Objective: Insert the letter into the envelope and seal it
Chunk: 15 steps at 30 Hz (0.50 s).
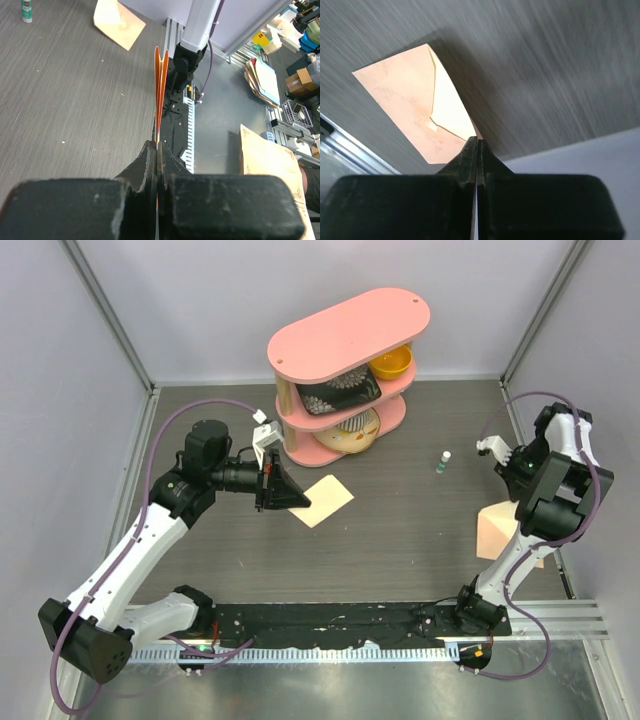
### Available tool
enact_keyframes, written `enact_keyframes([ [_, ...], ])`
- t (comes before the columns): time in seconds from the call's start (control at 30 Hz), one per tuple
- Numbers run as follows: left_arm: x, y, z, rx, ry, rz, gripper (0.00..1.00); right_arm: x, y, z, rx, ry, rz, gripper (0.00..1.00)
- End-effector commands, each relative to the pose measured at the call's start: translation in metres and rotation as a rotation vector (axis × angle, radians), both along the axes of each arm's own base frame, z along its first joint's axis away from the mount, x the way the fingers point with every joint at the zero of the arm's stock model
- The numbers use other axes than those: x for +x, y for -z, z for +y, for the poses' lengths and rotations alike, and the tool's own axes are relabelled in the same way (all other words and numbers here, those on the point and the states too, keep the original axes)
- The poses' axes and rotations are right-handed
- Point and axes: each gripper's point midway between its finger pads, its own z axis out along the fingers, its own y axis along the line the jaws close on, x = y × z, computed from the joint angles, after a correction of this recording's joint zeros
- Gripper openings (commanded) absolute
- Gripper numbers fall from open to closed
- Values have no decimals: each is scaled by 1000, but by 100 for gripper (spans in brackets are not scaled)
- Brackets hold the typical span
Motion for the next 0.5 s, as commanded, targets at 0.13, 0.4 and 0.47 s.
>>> enact_keyframes([
  [0.13,-1,-12,0,-28,-4,-51,0,29,-23,64,191,189,-62,1],
  [0.4,0,-9,0,-25,-6,-43,0,16,-7,84,293,250,36,19],
  [0.47,0,-11,0,-26,-8,-46,0,17,-3,86,309,291,42,55],
])
